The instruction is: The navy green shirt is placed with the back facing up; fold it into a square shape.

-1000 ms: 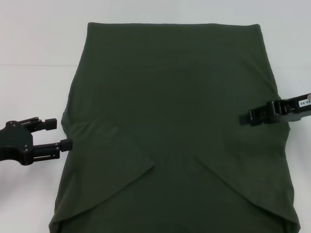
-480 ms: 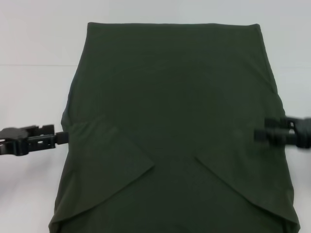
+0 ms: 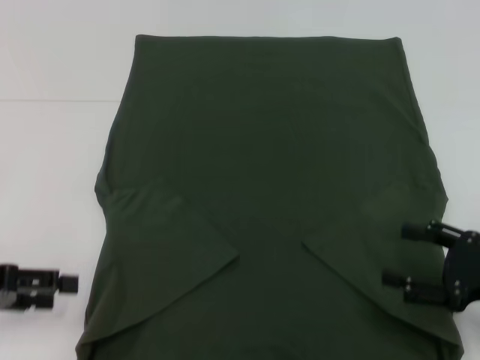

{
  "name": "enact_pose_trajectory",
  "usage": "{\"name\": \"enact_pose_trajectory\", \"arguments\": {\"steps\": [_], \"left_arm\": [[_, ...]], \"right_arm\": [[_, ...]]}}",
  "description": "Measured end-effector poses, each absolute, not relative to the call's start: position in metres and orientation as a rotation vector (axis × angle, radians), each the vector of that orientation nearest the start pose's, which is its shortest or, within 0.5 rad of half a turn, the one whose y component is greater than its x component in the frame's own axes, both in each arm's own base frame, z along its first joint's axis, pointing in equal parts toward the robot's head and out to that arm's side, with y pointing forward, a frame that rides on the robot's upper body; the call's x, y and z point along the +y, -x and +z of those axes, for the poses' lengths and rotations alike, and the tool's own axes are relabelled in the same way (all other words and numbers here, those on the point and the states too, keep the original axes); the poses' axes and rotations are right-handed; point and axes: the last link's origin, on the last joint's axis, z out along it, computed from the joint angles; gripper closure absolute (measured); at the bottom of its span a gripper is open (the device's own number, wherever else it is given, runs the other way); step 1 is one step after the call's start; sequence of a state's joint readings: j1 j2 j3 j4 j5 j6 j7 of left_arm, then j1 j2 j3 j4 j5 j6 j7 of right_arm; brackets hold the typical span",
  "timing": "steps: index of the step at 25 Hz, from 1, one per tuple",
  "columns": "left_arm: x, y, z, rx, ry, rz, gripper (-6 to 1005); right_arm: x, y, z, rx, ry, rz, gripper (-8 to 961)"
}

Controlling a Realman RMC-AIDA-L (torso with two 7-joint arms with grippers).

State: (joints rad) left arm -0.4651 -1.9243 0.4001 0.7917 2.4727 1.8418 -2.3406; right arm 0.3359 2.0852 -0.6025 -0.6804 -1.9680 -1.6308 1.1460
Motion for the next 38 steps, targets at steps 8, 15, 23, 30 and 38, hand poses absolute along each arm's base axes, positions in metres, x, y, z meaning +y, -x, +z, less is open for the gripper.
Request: {"name": "enact_pose_trajectory", "arguments": {"steps": [8, 15, 23, 30, 38], "left_arm": [[0.282, 0.336, 0.094, -2.198, 2.156, -0.056, 157], [0.286, 0.332, 0.082, -2.157, 2.198, 0.066, 158], [0.303, 0.311, 0.069, -2.020, 2.283, 0.172, 158], [0.308, 0.299, 0.060, -1.940, 2.305, 0.292, 157], [0.309, 0.291, 0.045, -1.906, 2.349, 0.357, 176]], "right_arm": [[0.263, -0.320, 0.004, 0.451, 2.632, 0.683, 35], [0.257, -0.325, 0.003, 0.457, 2.622, 0.676, 36], [0.257, -0.327, 0.007, 0.463, 2.600, 0.681, 37], [0.256, -0.330, 0.011, 0.481, 2.578, 0.680, 39], [0.258, -0.329, 0.013, 0.472, 2.568, 0.686, 41]]}}
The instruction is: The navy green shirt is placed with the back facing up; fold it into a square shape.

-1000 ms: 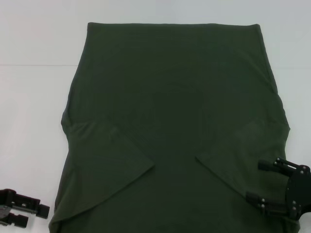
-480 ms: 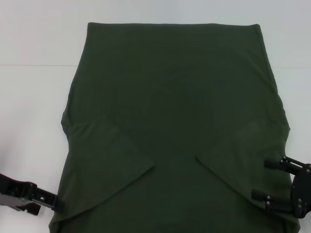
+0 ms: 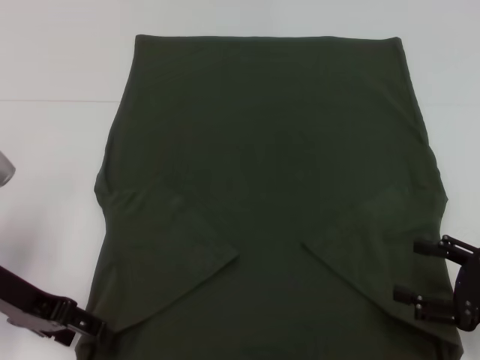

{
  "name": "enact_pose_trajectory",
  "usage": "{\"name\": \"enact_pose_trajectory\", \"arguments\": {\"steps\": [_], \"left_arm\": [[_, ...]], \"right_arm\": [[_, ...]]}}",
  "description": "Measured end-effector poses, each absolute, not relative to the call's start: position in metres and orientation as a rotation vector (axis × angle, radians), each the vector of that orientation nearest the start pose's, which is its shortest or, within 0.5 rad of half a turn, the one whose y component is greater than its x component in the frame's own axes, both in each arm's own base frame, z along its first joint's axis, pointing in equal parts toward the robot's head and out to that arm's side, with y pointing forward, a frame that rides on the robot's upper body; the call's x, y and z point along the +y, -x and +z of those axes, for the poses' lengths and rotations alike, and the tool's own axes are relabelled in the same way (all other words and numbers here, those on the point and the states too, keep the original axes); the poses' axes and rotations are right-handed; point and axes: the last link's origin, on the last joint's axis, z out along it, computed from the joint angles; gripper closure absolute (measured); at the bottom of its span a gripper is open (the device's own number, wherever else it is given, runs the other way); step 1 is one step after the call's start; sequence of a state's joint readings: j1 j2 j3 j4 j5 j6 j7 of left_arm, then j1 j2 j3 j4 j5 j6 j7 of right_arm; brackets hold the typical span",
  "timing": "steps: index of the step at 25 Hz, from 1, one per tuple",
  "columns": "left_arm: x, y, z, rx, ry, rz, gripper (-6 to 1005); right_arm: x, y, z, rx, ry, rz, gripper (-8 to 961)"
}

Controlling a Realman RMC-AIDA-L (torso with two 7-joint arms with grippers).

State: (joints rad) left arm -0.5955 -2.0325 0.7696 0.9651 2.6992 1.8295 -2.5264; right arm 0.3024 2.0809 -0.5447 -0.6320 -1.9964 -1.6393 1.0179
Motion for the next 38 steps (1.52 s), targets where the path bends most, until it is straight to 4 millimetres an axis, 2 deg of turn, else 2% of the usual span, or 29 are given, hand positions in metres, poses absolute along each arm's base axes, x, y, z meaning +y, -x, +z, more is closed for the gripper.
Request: {"name": "enact_pose_trajectory", "arguments": {"steps": [10, 17, 20, 25, 31, 38], "left_arm": [[0.311, 0.290, 0.038, -1.845, 2.360, 0.461, 223], [0.312, 0.283, 0.035, -1.742, 2.391, 0.507, 255], [0.312, 0.282, 0.035, -1.730, 2.397, 0.506, 453], [0.311, 0.282, 0.035, -1.726, 2.405, 0.507, 653], [0.312, 0.281, 0.040, -1.736, 2.408, 0.422, 888], [0.308, 0.281, 0.037, -1.713, 2.449, 0.417, 959]], "right_arm": [[0.259, -0.328, 0.013, 0.470, 2.567, 0.689, 43], [0.259, -0.330, 0.015, 0.476, 2.557, 0.686, 45], [0.259, -0.330, 0.016, 0.476, 2.554, 0.688, 45], [0.257, -0.332, 0.016, 0.482, 2.551, 0.689, 46], [0.258, -0.331, 0.015, 0.482, 2.551, 0.693, 48], [0.257, -0.329, 0.016, 0.476, 2.555, 0.703, 49]]}}
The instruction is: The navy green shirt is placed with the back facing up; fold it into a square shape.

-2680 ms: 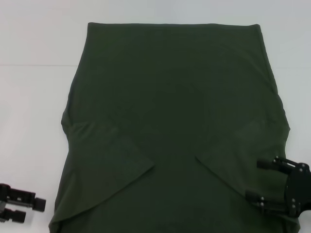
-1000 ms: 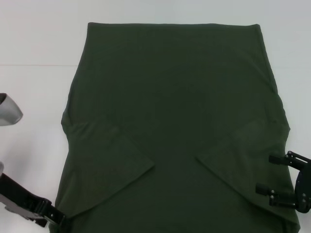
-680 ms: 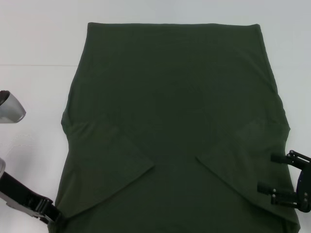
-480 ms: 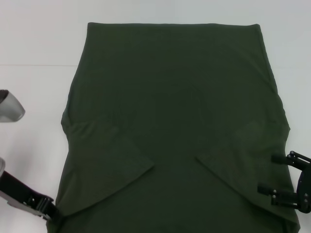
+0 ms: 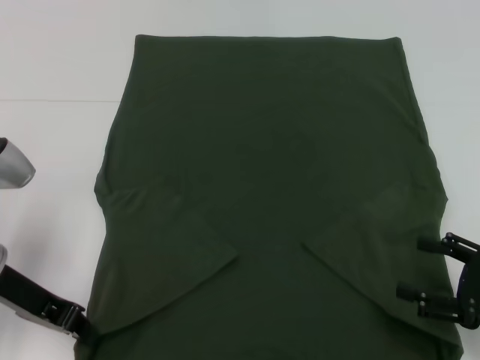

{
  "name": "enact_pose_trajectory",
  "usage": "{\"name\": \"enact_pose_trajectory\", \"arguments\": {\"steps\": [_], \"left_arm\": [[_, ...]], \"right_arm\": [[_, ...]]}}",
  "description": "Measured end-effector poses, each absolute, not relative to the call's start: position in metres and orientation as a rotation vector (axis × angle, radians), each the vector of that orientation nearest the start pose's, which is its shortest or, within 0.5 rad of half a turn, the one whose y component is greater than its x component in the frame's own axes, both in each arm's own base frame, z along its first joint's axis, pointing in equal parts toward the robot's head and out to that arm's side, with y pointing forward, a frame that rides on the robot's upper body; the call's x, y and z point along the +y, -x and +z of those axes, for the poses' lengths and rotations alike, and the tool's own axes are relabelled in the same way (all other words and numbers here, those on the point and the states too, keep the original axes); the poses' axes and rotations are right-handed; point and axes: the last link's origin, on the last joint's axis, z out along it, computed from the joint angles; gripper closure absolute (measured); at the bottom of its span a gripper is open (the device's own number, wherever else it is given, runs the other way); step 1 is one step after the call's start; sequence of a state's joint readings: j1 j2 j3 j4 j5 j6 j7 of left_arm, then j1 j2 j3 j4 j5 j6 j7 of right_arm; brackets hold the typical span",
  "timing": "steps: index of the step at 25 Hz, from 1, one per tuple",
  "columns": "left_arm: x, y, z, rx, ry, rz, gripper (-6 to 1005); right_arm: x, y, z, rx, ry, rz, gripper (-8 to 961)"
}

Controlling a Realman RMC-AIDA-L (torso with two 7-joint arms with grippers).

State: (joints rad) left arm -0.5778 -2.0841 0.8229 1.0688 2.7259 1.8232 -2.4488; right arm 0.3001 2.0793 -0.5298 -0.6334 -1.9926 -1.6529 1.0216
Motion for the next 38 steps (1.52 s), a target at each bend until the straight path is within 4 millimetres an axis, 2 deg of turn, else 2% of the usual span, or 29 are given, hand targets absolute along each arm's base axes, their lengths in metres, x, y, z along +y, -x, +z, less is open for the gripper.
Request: {"name": "enact_pose_trajectory", "arguments": {"steps": [5, 9, 15, 18, 21, 24, 27, 32, 38], "left_arm": [[0.307, 0.283, 0.038, -1.716, 2.443, 0.431, 999], [0.308, 0.283, 0.040, -1.718, 2.435, 0.417, 999], [0.310, 0.286, 0.044, -1.710, 2.431, 0.411, 999], [0.311, 0.288, 0.049, -1.697, 2.432, 0.388, 999], [0.311, 0.290, 0.052, -1.686, 2.435, 0.374, 999], [0.311, 0.291, 0.052, -1.679, 2.443, 0.375, 999], [0.312, 0.291, 0.052, -1.676, 2.448, 0.371, 999], [0.314, 0.291, 0.052, -1.664, 2.455, 0.365, 999], [0.314, 0.292, 0.051, -1.663, 2.457, 0.365, 999]], "right_arm": [[0.257, -0.329, 0.021, 0.493, 2.535, 0.733, 51], [0.261, -0.327, 0.040, 0.623, 2.496, 0.776, 51], [0.267, -0.314, 0.088, 0.965, 2.494, 0.722, 53], [0.271, -0.307, 0.113, 1.175, 2.475, 0.617, 53], [0.275, -0.300, 0.127, 1.378, 2.449, 0.485, 54], [0.280, -0.299, 0.130, 1.557, 2.411, 0.313, 55], [0.286, -0.297, 0.127, 1.659, 2.382, 0.184, 56], [0.298, -0.287, 0.116, 1.687, 2.410, -0.004, 57], [0.302, -0.283, 0.089, 1.713, 2.483, -0.165, 58]]}}
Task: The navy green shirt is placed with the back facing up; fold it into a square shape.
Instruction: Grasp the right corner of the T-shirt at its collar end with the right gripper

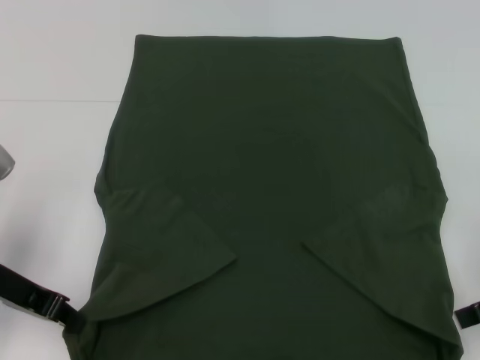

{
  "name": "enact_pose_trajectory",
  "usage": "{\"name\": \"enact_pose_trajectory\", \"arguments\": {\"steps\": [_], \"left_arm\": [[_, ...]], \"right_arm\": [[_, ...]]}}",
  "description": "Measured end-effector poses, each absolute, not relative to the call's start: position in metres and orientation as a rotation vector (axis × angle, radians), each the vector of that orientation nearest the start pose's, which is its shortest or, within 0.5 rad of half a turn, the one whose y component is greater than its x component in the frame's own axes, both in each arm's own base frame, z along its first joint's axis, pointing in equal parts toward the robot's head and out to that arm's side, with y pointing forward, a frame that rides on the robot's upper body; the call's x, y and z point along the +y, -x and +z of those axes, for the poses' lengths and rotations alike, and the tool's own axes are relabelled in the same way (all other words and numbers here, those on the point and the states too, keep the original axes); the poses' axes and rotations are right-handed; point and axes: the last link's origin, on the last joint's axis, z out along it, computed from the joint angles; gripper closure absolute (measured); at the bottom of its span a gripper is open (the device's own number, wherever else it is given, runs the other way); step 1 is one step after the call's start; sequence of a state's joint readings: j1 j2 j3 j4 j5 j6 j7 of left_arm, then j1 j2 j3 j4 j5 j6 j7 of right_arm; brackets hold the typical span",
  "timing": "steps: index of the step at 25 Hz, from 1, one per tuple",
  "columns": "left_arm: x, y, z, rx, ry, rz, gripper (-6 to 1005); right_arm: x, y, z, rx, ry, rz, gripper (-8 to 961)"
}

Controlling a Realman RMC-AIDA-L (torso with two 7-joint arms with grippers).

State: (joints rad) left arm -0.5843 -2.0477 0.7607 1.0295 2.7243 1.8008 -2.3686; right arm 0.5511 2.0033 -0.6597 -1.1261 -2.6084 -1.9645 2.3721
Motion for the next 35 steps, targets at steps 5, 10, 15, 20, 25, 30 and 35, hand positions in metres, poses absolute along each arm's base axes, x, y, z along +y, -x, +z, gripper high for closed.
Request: {"name": "enact_pose_trajectory", "arguments": {"steps": [5, 10, 15, 20, 25, 30, 35], "left_arm": [[0.313, 0.293, 0.050, -1.663, 2.465, 0.367, 999], [0.312, 0.293, 0.048, -1.664, 2.472, 0.369, 999], [0.312, 0.294, 0.047, -1.664, 2.479, 0.371, 1000], [0.311, 0.295, 0.046, -1.663, 2.489, 0.373, 1000], [0.312, 0.295, 0.045, -1.656, 2.493, 0.372, 1000], [0.311, 0.296, 0.042, -1.663, 2.499, 0.373, 1000], [0.311, 0.296, 0.042, -1.663, 2.500, 0.373, 1000]], "right_arm": [[0.303, -0.283, 0.072, 1.728, 2.510, -0.217, 61], [0.304, -0.287, 0.064, 1.746, 2.486, -0.277, 65], [0.304, -0.287, 0.055, 1.763, 2.479, -0.331, 69], [0.306, -0.286, 0.050, 1.756, 2.476, -0.370, 73], [0.308, -0.284, 0.045, 1.739, 2.471, -0.415, 76], [0.311, -0.281, 0.042, 1.718, 2.472, -0.434, 80], [0.313, -0.278, 0.036, 1.700, 2.476, -0.474, 84]]}}
